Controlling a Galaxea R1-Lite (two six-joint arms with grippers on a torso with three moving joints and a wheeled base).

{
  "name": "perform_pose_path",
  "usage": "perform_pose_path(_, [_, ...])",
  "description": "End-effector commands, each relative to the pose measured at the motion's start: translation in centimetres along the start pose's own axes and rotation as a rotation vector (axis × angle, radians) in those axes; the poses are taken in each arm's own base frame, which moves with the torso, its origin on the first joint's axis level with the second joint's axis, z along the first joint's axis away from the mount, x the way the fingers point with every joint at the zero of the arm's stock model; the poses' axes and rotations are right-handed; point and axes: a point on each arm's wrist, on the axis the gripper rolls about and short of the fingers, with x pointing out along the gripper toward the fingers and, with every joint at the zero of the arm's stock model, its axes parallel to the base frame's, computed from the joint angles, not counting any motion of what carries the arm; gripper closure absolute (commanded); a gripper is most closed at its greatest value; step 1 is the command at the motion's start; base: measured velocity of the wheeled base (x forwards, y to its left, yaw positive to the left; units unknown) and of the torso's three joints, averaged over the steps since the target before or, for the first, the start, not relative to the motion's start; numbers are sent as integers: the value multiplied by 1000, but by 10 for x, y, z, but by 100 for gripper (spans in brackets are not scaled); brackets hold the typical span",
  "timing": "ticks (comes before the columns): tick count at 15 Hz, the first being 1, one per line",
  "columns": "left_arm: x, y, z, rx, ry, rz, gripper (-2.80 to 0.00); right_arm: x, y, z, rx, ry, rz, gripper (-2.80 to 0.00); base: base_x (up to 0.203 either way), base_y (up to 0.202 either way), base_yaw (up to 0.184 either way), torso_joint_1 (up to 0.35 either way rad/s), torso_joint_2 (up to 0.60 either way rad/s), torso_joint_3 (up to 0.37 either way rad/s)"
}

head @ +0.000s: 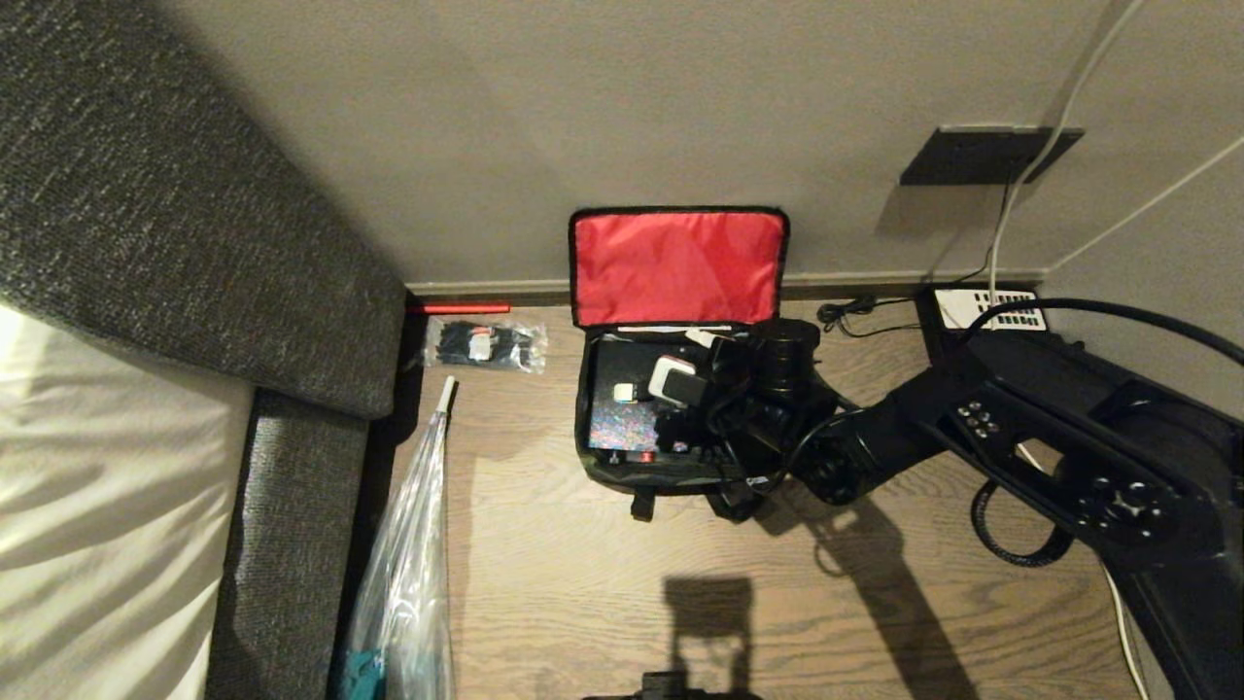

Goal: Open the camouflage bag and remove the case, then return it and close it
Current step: Place the black box back, then close the top of the storage box

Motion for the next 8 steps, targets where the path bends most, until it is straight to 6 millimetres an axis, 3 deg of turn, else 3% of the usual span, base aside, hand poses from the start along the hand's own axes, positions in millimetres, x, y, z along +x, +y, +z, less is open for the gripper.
perform_pose_path(1, [0,0,-1,0,0,1,0,-28,-19,8,-6,11,5,-280,0,0,0,0,0,0])
perform_pose_path(5, [0,0,-1,0,0,1,0,-80,-50,20,18,52,13,-280,0,0,0,0,0,0])
perform_pose_path(6, [0,0,0,0,-2,1,0,-93,-58,23,35,75,9,0,0,0,0,0,0,0])
perform_pose_path(8, [-1,0,-1,0,-8,1,0,-124,-76,30,85,116,0,0,0,0,0,0,0,0])
